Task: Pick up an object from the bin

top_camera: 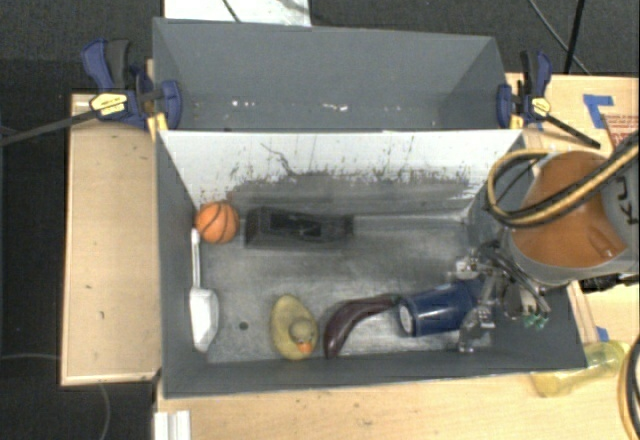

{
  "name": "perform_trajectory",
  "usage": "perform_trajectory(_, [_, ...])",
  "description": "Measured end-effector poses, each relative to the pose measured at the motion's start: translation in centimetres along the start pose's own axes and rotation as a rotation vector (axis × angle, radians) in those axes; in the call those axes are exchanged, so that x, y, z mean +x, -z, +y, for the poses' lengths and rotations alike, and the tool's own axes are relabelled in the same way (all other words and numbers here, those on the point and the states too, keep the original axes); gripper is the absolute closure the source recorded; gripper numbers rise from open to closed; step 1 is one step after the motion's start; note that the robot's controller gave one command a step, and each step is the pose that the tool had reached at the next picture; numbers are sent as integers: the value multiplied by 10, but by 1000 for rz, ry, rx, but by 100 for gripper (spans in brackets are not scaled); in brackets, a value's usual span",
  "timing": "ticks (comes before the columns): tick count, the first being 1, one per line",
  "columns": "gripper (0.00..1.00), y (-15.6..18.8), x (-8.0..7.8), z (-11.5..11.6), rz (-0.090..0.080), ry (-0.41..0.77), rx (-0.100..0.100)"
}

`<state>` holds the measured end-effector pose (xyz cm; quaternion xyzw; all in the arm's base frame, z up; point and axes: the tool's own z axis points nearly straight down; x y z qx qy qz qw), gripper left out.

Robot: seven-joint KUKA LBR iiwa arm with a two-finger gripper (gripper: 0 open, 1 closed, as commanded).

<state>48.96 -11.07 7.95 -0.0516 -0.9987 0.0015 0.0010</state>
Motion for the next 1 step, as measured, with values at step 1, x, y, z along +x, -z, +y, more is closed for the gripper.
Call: perform_trajectory(1, [100, 122, -2, -2, -4, -21, -3])
